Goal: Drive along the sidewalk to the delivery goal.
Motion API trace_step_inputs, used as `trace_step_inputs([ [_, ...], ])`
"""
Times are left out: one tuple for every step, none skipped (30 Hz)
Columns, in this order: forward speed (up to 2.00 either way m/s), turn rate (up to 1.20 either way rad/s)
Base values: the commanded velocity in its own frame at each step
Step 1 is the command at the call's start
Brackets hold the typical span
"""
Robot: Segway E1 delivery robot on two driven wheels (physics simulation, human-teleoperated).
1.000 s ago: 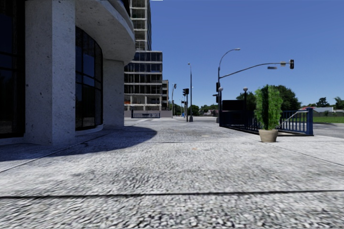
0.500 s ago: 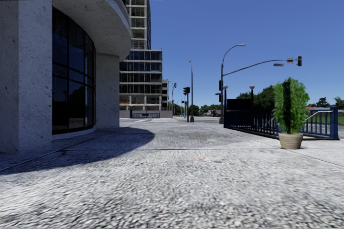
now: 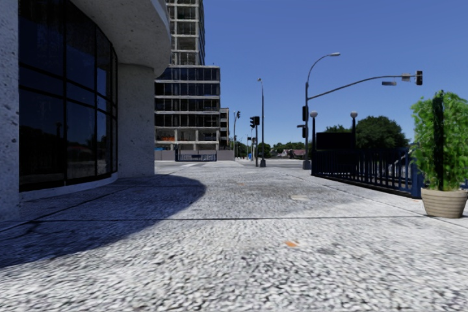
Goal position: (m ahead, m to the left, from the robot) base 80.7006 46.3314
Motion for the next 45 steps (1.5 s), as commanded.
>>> trace_step_inputs([
  [2.00,0.00],
  [2.00,0.00],
  [2.00,0.00],
  [2.00,0.00],
  [2.00,0.00],
  [2.00,0.00],
  [2.00,0.00],
  [2.00,0.00],
  [2.00,0.00],
  [2.00,0.00],
  [2.00,0.00],
  [2.00,0.00],
  [2.00,0.00],
  [2.00,0.00],
  [2.00,0.00],
  [2.00,0.00],
  [2.00,0.00],
  [2.00,0.00],
  [2.00,0.00],
  [2.00,0.00],
  [2.00,0.00],
  [2.00,0.00],
  [2.00,0.00],
  [2.00,0.00],
  [2.00,0.00],
  [2.00,0.00],
  [2.00,0.00],
  [2.00,0.00],
  [2.00,0.00],
  [2.00,0.00],
  [2.00,0.00],
  [2.00,0.00],
  [2.00,0.00],
  [2.00,0.00],
  [2.00,0.00],
  [2.00,0.00],
  [2.00,0.00],
  [2.00,0.00],
  [2.00,0.00],
  [2.00,0.00],
  [2.00,0.00],
  [2.00,0.00],
  [2.00,0.00],
  [2.00,0.00],
  [2.00,0.00],
])
